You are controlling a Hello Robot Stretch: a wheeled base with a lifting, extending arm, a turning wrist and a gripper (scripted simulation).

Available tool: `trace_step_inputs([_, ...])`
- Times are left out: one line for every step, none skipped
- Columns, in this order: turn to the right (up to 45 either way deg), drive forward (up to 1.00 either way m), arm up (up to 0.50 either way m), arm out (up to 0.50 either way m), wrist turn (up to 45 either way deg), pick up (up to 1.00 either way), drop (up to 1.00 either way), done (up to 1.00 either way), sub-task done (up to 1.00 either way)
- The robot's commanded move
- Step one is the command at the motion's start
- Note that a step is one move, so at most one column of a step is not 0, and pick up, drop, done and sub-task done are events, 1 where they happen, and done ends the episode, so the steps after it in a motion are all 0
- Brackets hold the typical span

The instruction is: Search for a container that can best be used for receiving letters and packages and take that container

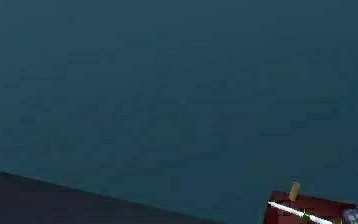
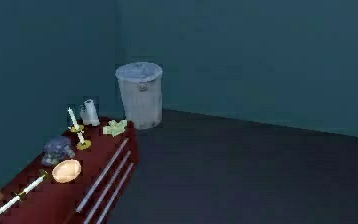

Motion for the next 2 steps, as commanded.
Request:
trace_step_inputs([-45.0, 0.0, 0.0, 0.0, 0.0, 0.0, 0.0, 0.0, 0.0])
trace_step_inputs([-24.0, 0.0, 0.0, 0.0, 0.0, 0.0, 0.0, 0.0, 0.0])
